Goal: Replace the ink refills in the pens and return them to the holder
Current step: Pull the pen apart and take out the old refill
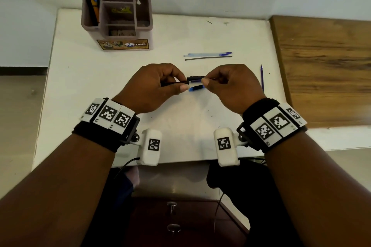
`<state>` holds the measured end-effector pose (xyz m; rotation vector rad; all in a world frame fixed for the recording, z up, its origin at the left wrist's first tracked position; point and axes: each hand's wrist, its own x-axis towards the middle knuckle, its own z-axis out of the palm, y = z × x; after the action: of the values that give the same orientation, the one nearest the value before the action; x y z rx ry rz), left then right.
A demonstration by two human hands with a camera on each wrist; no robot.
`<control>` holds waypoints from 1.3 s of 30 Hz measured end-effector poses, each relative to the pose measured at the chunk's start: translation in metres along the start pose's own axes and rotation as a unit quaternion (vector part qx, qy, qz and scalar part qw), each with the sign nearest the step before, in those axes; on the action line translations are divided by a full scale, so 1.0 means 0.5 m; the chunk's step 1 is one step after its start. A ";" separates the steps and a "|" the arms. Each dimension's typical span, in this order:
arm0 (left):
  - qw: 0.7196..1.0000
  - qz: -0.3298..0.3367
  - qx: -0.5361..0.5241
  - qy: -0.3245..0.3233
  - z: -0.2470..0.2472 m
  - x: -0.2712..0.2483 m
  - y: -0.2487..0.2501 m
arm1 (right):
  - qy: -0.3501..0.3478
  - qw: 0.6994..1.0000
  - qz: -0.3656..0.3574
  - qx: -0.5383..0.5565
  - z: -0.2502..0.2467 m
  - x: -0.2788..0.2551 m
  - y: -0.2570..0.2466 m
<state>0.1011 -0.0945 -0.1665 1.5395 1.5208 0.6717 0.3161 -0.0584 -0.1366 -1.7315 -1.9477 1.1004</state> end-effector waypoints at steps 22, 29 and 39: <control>0.988 0.015 0.111 0.108 0.006 0.020 -0.015 | 0.187 0.917 0.209 0.282 -0.044 0.050 0.050; 0.975 -0.025 0.067 0.209 -0.024 0.027 -0.028 | 0.174 0.924 0.227 0.255 -0.017 0.104 0.057; 0.975 -0.023 0.083 0.203 -0.014 0.029 -0.025 | 0.187 0.960 0.185 0.092 0.003 0.144 0.071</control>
<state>0.0901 -0.0800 -0.1763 1.5477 1.9526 0.8906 0.3241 0.0079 -0.1809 -2.0674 -1.2916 0.9408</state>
